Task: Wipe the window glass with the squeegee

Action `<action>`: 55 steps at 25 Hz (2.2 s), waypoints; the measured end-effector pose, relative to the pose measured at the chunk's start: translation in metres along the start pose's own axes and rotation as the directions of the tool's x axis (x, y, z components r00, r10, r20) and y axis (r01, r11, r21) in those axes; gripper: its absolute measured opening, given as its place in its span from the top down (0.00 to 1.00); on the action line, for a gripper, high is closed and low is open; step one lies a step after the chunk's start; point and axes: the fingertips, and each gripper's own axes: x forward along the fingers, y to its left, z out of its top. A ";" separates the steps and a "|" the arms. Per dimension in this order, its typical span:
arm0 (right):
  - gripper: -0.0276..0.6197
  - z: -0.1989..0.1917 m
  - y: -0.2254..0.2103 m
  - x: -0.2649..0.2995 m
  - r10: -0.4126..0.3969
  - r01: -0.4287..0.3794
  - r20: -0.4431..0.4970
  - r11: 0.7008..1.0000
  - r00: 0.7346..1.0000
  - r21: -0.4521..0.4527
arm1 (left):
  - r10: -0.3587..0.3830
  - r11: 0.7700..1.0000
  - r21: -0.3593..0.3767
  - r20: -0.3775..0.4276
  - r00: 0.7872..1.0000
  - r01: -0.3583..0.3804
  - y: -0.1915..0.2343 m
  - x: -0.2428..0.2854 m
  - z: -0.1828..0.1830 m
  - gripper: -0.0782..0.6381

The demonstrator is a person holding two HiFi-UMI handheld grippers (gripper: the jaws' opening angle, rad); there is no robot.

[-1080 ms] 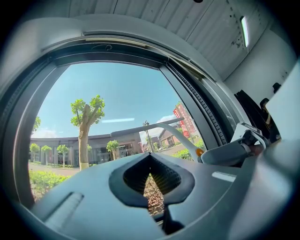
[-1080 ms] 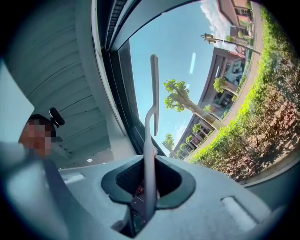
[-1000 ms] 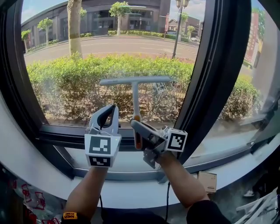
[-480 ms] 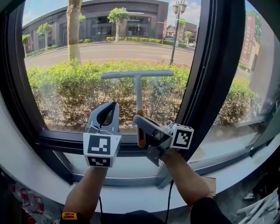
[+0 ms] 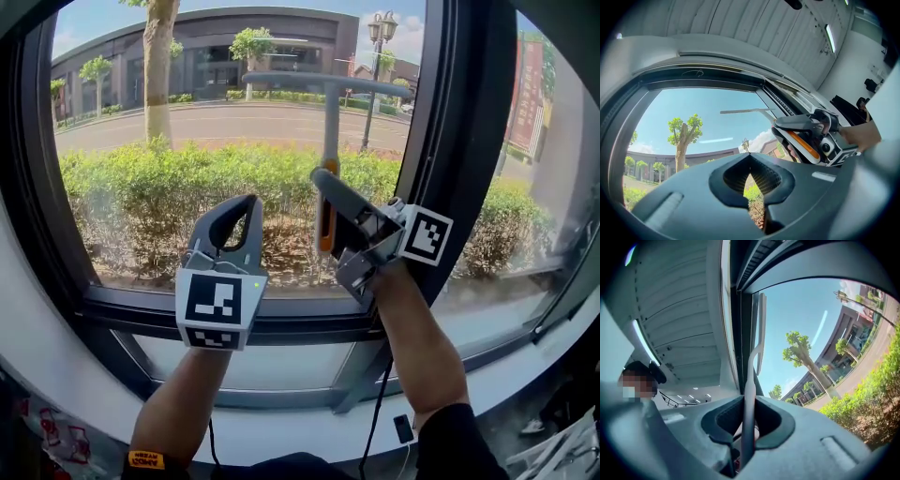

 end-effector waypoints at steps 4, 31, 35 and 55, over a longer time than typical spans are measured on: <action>0.89 0.014 0.001 0.009 0.023 -0.023 0.026 0.999 0.999 0.029 | 0.002 1.000 -0.001 0.032 0.999 -0.002 0.001 -0.006 0.009 0.87; 0.88 -0.092 -0.026 -0.071 -0.058 0.039 0.060 0.959 0.996 0.280 | -0.035 0.998 -0.062 -0.091 0.995 0.029 -0.028 -0.014 -0.055 0.87; 0.88 -0.124 -0.031 -0.090 -0.084 0.060 0.057 0.942 0.995 0.330 | -0.040 0.996 -0.084 -0.121 0.992 0.030 -0.035 -0.019 -0.073 0.87; 0.89 -0.181 -0.028 -0.093 -0.167 0.159 0.017 0.962 0.986 0.221 | 0.018 0.994 -0.104 -0.223 0.975 -0.042 0.002 -0.066 -0.131 0.87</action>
